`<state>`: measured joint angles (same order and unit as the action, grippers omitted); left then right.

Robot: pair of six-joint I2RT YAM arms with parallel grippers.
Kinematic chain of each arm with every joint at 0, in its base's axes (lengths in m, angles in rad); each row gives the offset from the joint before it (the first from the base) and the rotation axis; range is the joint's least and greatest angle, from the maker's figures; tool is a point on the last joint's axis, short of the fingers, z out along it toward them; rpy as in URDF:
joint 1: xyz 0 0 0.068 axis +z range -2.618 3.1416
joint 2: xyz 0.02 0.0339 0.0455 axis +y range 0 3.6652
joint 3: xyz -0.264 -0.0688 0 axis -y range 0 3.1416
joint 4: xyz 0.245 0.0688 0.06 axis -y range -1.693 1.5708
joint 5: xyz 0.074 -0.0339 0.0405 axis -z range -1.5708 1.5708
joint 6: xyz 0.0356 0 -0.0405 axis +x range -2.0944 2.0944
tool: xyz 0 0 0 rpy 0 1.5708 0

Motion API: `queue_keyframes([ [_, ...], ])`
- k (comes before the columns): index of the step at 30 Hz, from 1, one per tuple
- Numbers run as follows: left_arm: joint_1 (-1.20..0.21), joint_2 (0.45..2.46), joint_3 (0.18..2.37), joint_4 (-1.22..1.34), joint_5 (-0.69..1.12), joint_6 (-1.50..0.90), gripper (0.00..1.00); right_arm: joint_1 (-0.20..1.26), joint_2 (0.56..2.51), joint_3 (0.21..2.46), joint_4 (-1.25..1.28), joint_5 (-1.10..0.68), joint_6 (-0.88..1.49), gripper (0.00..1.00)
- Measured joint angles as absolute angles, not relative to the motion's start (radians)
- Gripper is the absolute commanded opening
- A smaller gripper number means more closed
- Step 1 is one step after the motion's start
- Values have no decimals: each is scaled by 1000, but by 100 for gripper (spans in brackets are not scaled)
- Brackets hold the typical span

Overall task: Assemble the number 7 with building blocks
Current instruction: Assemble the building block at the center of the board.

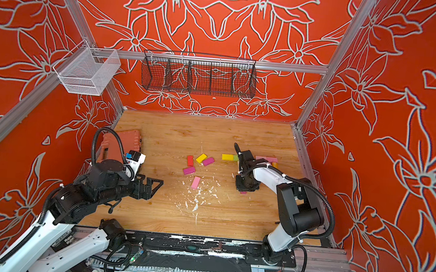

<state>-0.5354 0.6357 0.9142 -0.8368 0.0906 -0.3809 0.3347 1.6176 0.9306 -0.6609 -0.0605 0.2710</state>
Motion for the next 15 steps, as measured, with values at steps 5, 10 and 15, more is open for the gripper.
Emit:
queue_keyframes([
  [5,-529,636,914,-837,91,-381,97,332,1618,931,-662,-60,269,31],
  [10,-524,636,914,-837,91,-381,97,326,1628,937,-665,-60,266,31],
  [15,-519,636,914,-837,91,-381,97,325,1644,956,-670,-61,260,32],
])
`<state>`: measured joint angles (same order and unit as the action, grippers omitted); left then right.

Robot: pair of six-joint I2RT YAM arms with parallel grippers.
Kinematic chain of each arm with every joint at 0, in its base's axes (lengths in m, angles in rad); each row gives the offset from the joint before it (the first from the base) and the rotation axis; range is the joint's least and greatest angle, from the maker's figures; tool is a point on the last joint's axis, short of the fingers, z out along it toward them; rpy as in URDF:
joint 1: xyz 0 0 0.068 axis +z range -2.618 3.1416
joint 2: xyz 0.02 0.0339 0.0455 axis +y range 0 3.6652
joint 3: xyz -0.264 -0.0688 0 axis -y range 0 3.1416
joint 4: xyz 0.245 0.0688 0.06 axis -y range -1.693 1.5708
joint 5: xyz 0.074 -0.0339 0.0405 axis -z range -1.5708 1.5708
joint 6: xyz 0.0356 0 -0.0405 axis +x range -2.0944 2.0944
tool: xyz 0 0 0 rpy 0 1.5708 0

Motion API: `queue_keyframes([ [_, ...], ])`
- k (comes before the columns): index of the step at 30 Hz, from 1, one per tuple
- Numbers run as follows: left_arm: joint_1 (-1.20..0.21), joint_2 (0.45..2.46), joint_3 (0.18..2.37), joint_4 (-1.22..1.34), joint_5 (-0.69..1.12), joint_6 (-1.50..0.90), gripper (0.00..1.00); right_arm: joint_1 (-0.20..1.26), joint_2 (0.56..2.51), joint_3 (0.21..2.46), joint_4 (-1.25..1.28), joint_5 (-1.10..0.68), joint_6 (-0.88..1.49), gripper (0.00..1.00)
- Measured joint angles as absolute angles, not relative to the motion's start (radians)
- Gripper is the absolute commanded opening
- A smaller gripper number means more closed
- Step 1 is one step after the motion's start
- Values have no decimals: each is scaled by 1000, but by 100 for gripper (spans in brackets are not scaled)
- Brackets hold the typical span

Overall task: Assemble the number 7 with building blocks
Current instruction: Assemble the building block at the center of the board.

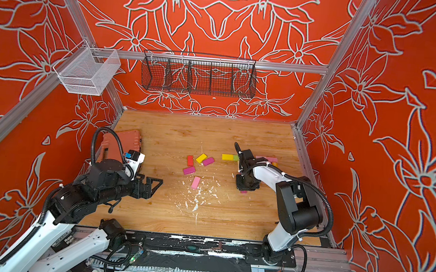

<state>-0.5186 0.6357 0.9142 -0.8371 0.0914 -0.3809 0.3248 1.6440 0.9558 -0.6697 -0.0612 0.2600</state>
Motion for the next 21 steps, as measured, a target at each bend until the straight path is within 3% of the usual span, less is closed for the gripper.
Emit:
queue_keyframes([
  [5,-516,636,914,-837,91,-381,97,324,1658,975,-672,-62,247,35],
  [13,-516,635,914,-837,91,-381,97,323,1662,1039,-737,-83,206,53],
  [21,-514,635,914,-837,91,-381,97,281,1671,1262,-809,-106,161,57],
])
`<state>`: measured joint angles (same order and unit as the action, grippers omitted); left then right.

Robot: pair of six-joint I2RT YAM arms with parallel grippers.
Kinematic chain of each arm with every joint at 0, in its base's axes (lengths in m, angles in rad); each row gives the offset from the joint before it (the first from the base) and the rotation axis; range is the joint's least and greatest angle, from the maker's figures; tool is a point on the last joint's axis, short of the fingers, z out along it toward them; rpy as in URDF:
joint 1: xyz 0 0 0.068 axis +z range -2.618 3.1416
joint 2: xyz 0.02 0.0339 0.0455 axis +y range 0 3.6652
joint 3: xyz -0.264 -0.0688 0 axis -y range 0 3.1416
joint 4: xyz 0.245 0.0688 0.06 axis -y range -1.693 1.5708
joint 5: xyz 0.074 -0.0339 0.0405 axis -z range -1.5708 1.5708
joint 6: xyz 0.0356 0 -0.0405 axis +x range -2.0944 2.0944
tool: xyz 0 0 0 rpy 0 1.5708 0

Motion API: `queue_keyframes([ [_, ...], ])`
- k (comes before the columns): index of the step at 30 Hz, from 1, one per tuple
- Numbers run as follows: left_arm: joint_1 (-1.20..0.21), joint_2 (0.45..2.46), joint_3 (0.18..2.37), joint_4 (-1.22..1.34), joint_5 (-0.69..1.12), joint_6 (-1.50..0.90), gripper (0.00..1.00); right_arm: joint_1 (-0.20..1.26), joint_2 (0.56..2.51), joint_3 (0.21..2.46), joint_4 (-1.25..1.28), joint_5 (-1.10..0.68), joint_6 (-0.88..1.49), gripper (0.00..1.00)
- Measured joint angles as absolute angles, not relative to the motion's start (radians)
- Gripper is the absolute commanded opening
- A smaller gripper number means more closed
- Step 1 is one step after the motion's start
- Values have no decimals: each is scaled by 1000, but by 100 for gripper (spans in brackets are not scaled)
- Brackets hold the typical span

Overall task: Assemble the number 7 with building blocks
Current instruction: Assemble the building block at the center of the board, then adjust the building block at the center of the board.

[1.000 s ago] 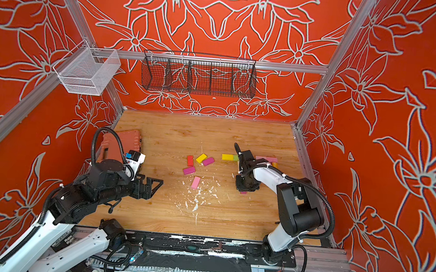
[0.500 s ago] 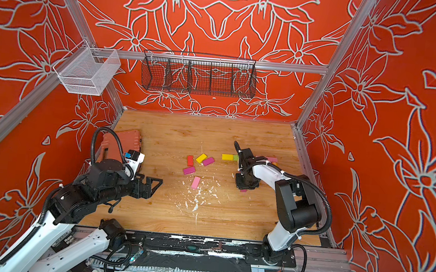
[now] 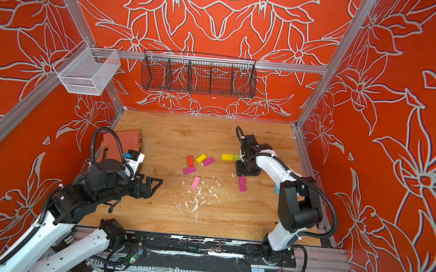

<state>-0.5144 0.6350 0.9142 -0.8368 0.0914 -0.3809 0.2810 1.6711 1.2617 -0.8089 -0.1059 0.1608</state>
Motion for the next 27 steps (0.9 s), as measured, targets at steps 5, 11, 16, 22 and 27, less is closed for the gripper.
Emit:
queue_keyframes([
  [5,-511,635,914,-837,91,-381,97,248,1861,1510,-799,-174,133,58],
  [11,-510,635,914,-837,83,-381,97,230,2120,1779,-838,-232,108,58],
  [16,-510,631,914,-837,68,-381,98,224,2248,1924,-889,-264,97,58],
  [22,-510,631,914,-838,60,-381,97,211,2291,1970,-925,-280,93,58],
  [27,-509,634,914,-838,57,-381,97,188,2291,1960,-929,-294,92,58],
])
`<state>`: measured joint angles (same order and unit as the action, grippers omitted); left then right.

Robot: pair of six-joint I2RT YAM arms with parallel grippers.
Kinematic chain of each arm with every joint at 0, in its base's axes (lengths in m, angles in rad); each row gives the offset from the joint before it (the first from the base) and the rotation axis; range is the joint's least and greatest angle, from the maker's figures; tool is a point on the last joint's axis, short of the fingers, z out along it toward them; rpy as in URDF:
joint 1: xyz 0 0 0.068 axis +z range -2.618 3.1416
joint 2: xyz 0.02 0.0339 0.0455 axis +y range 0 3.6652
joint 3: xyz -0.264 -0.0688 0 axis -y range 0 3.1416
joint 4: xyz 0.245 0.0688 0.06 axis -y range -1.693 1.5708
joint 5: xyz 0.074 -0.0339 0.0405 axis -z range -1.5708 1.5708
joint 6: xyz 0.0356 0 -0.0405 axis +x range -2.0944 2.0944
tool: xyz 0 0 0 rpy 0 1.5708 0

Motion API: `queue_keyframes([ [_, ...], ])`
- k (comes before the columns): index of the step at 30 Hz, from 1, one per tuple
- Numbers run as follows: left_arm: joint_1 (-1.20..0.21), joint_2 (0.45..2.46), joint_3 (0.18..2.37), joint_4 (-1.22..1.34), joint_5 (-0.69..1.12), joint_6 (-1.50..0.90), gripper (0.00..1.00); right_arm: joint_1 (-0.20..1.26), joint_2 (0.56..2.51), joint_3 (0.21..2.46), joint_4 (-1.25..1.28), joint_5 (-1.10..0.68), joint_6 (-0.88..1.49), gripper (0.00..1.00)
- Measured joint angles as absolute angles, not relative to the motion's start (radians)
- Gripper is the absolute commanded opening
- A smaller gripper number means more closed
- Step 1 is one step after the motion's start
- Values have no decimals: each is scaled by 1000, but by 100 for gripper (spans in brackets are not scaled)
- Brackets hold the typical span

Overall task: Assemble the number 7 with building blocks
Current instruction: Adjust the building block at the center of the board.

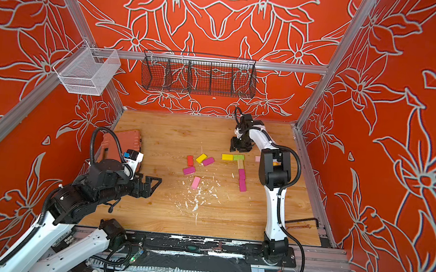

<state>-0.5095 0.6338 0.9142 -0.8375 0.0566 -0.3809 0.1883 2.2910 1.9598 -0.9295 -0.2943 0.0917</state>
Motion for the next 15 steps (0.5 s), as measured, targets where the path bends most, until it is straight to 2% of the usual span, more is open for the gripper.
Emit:
queue_keyframes([
  [15,-490,647,914,-838,62,-379,97,167,2291,1929,-930,-320,78,57],
])
